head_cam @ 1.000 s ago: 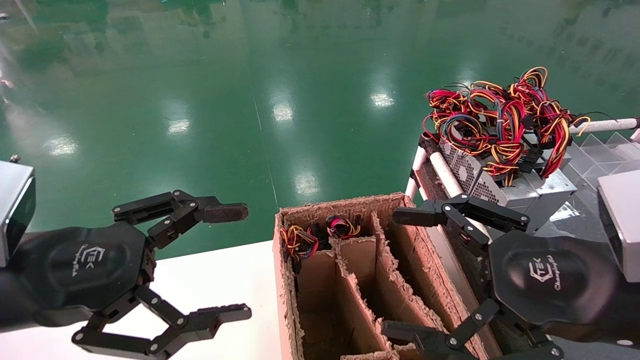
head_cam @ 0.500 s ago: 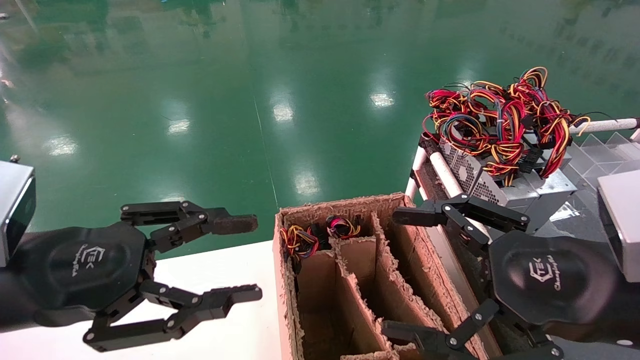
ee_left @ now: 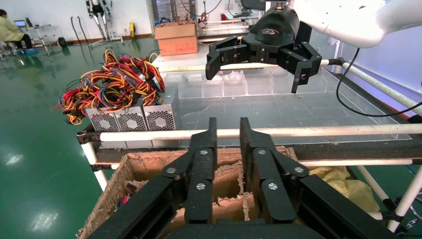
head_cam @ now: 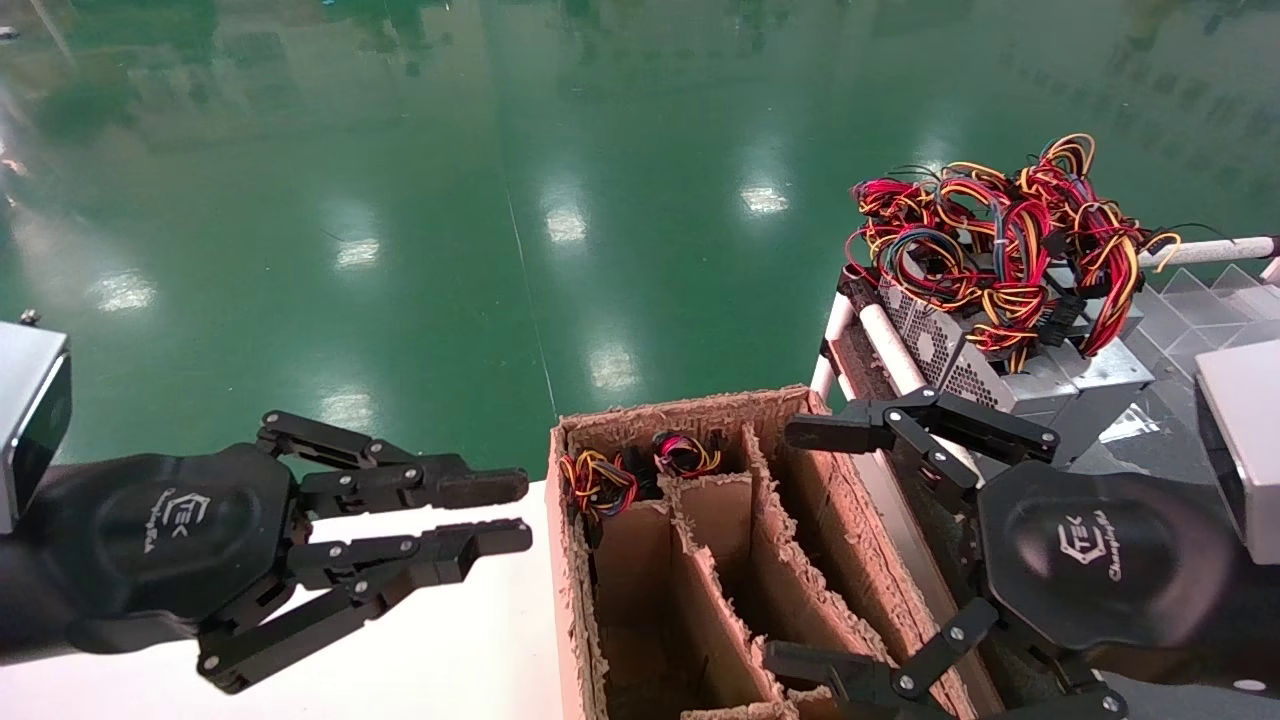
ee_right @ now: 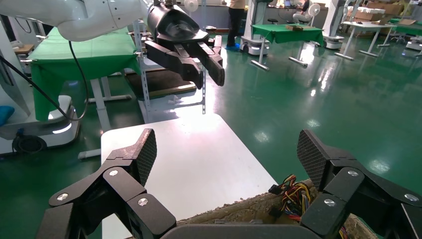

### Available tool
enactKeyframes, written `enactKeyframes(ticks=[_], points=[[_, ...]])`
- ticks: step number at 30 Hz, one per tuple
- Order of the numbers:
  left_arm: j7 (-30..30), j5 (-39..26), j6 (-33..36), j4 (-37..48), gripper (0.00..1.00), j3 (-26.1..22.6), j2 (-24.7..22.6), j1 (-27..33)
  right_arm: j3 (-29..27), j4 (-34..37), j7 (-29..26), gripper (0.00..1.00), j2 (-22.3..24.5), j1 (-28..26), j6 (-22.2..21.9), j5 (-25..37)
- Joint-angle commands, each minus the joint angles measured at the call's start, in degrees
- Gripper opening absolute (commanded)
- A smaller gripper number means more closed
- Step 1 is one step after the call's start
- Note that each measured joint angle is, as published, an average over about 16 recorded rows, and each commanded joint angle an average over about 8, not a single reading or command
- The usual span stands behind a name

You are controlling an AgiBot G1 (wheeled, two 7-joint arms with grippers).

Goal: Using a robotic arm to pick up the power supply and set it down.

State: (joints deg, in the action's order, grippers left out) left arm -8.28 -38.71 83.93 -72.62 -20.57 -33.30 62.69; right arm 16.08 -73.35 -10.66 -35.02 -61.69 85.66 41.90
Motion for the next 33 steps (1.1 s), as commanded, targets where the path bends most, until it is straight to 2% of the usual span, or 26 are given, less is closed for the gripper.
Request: enactKeyframes(ticks=[1, 6, 7, 8, 14, 15, 16, 33], points=[[0.00, 0.00, 0.00, 0.00, 0.00, 0.00, 0.00, 0.00, 0.00, 0.00, 0.00, 1.00, 0.00, 0.00, 0.00, 0.00], [0.00, 0.00, 0.00, 0.00, 0.00, 0.00, 0.00, 0.00, 0.00, 0.00, 0.00, 1.00, 0.00, 0.00, 0.00, 0.00], [0.00, 0.00, 0.00, 0.00, 0.04, 0.00, 0.00, 0.00, 0.00, 0.00, 0.00, 1.00, 0.00, 0.00, 0.00, 0.00], [0.00, 0.00, 0.00, 0.00, 0.12, 0.00, 0.00, 0.00, 0.00, 0.00, 0.00, 1.00, 0.00, 0.00, 0.00, 0.00], [0.00, 0.00, 0.00, 0.00, 0.87, 0.00, 0.00, 0.00, 0.00, 0.00, 0.00, 1.00, 0.00, 0.00, 0.00, 0.00], [0.00, 0.00, 0.00, 0.00, 0.96, 0.00, 0.00, 0.00, 0.00, 0.00, 0.00, 1.00, 0.00, 0.00, 0.00, 0.00], [0.00, 0.00, 0.00, 0.00, 1.00, 0.00, 0.00, 0.00, 0.00, 0.00, 0.00, 1.00, 0.00, 0.00, 0.00, 0.00], [0.00, 0.00, 0.00, 0.00, 1.00, 0.00, 0.00, 0.00, -0.01, -0.02, -0.01, 1.00, 0.00, 0.02, 0.00, 0.00]])
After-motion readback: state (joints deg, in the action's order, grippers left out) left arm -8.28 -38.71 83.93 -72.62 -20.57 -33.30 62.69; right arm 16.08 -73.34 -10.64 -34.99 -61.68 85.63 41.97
